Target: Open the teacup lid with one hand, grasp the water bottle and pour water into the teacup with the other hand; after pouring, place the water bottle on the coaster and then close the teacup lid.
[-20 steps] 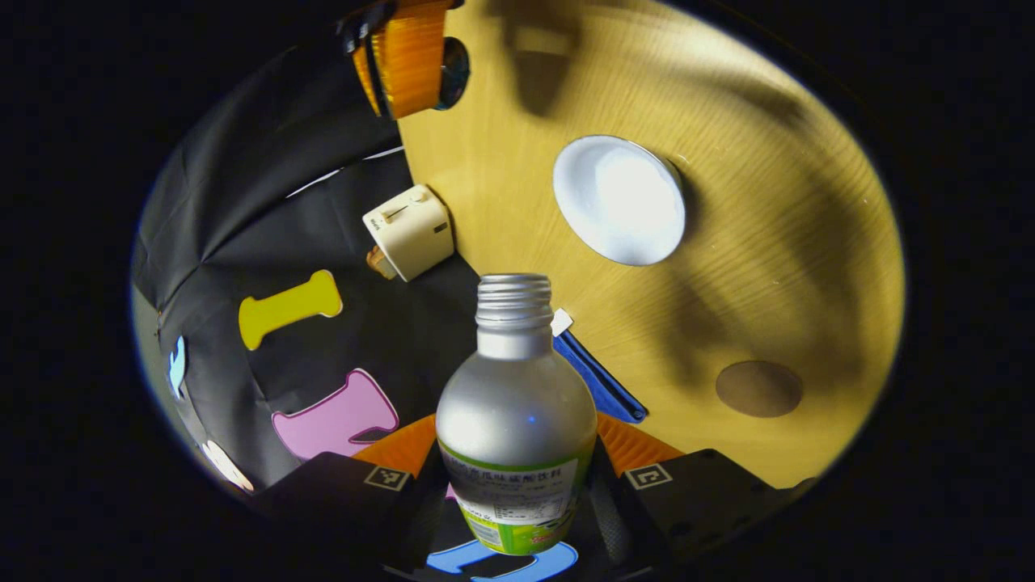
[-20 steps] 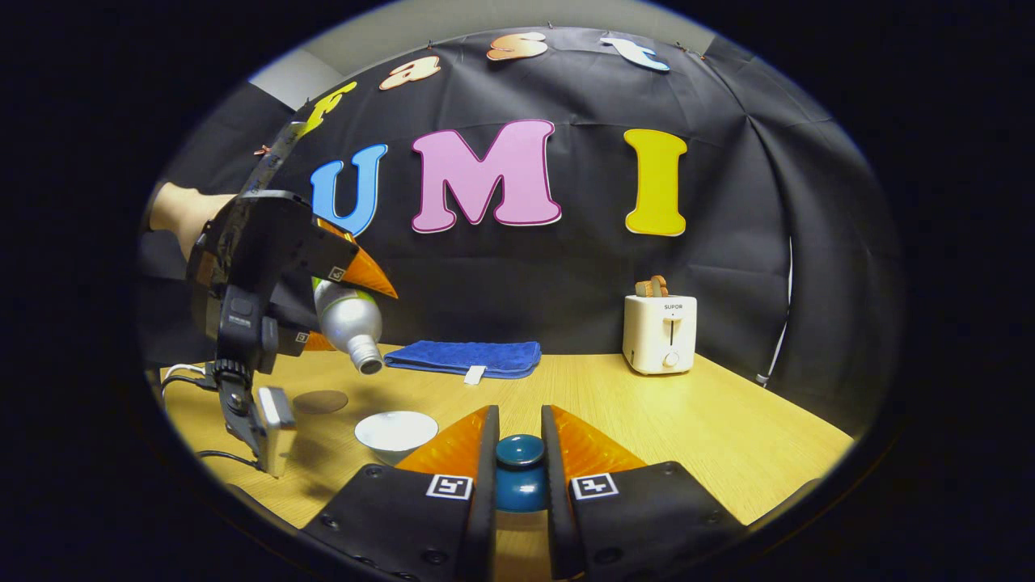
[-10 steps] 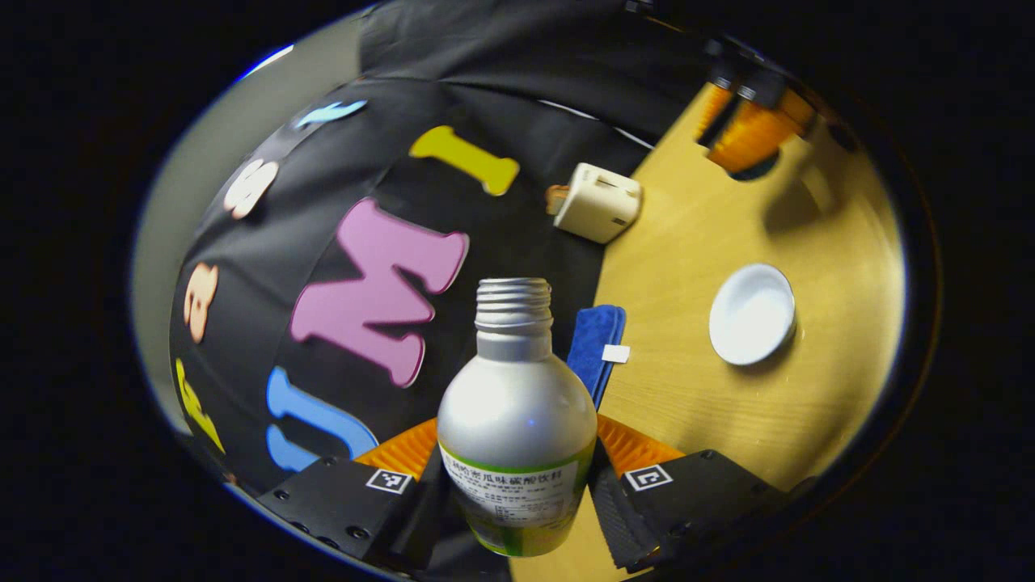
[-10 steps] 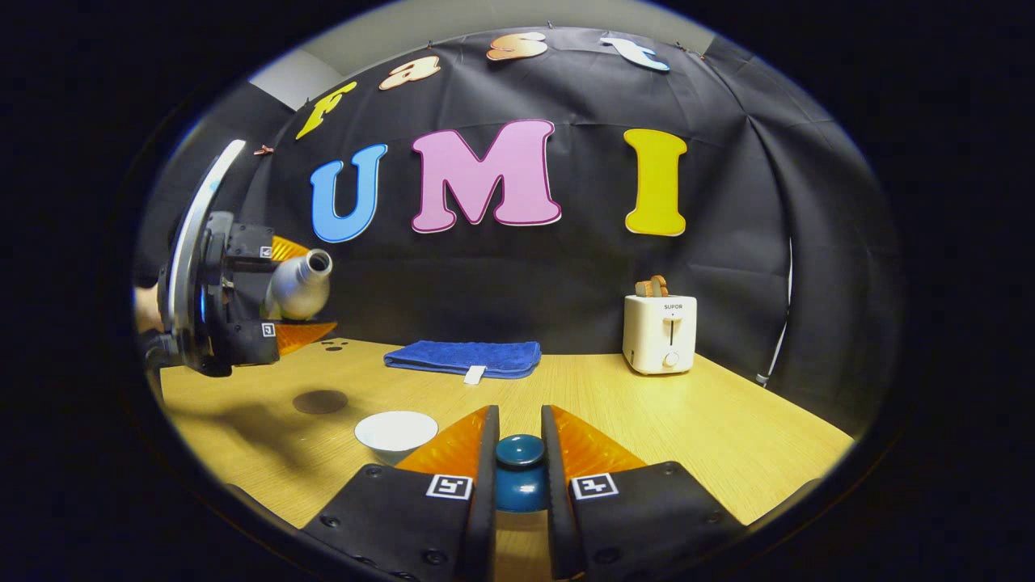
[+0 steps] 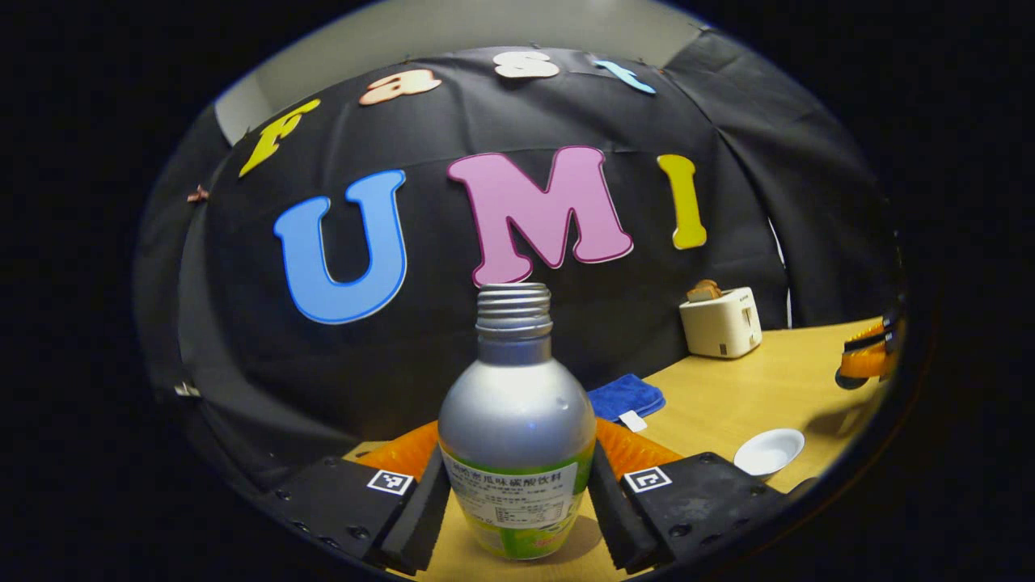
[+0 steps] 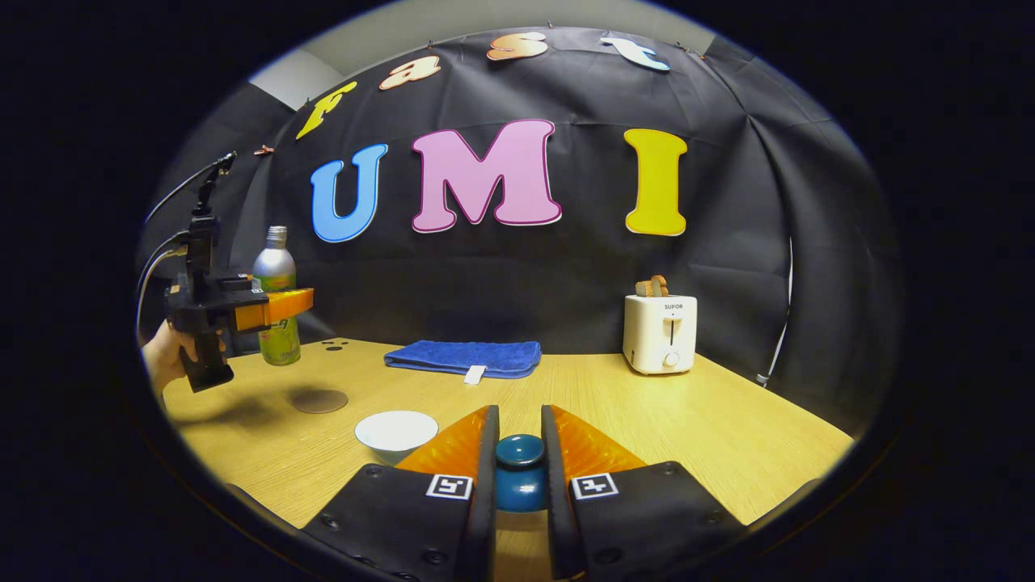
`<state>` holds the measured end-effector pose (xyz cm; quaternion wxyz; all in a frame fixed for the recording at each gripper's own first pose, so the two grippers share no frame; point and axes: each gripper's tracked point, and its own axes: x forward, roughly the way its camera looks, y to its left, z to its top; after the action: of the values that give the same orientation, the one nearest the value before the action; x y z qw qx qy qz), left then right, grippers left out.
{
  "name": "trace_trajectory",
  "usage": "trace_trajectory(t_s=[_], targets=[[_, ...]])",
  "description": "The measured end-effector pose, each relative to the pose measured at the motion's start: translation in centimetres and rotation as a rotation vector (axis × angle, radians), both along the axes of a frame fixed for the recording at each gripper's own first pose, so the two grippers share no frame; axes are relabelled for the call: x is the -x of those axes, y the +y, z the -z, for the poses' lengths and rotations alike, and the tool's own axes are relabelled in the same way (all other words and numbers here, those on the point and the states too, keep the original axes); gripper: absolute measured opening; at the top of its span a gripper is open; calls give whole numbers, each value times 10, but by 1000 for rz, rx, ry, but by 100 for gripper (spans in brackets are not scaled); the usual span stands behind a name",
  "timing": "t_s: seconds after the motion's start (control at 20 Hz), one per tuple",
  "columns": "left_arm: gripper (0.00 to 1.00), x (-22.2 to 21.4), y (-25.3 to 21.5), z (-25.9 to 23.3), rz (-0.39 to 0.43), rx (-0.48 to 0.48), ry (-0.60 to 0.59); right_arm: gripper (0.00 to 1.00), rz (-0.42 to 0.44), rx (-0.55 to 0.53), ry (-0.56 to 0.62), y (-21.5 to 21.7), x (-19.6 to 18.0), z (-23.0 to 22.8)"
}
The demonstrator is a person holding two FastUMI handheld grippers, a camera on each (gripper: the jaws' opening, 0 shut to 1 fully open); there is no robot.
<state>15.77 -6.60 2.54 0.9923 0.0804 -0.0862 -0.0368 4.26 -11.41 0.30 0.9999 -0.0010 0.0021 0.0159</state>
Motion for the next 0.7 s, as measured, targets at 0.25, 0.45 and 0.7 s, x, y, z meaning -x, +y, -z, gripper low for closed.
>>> trace_trajectory(t_s=[0.25,0.45,0.7], targets=[[80,-15,-10,25,85,148,48,30,-1,0,-1,0,0,0],[81,-20,-7,38,60,138,90,30,-26,-1,0,6,1,0],[82,-14,-8,48,62,166,127,30,-25,-1,0,5,1,1]])
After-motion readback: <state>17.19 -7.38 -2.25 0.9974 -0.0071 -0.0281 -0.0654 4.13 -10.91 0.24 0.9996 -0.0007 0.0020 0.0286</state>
